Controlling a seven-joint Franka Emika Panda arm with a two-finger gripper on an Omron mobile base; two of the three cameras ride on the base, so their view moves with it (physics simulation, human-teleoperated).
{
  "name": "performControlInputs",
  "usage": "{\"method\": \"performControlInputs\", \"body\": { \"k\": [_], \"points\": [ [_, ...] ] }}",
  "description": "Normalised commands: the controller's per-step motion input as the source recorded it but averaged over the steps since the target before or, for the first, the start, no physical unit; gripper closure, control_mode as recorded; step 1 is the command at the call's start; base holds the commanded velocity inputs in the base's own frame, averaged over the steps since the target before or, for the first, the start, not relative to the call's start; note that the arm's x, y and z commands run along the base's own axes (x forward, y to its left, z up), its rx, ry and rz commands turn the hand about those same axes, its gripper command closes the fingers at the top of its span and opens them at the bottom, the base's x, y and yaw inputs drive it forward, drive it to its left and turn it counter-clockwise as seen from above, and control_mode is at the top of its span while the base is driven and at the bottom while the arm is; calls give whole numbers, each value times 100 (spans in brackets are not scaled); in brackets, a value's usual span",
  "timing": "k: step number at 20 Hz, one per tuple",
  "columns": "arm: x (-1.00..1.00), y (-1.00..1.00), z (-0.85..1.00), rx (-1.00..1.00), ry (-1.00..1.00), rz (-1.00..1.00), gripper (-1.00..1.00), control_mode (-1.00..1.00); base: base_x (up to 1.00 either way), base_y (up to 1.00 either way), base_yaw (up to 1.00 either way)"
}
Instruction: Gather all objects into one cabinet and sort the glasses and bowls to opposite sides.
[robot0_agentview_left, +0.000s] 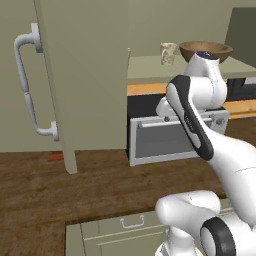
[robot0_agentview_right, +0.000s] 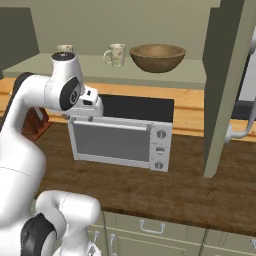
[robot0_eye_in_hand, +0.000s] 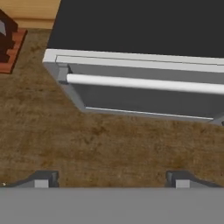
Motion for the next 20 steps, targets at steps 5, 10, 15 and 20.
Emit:
{"method": "performControlInputs", "body": {
  "k": [5, 10, 15, 20],
  "points": [
    [-98, 0, 3, -10, -34, 0, -100, -100, 0, 0, 0],
    [-99, -3, 24, -8, -44, 0, -100, -100, 0, 0, 0],
    [-64, -7, 13, -1, -27, 0, -100, -100, 0, 0, 0],
    [-9, -5, 30, 20, -4, 1, -100, -100, 0, 0, 0]
  ]
}}
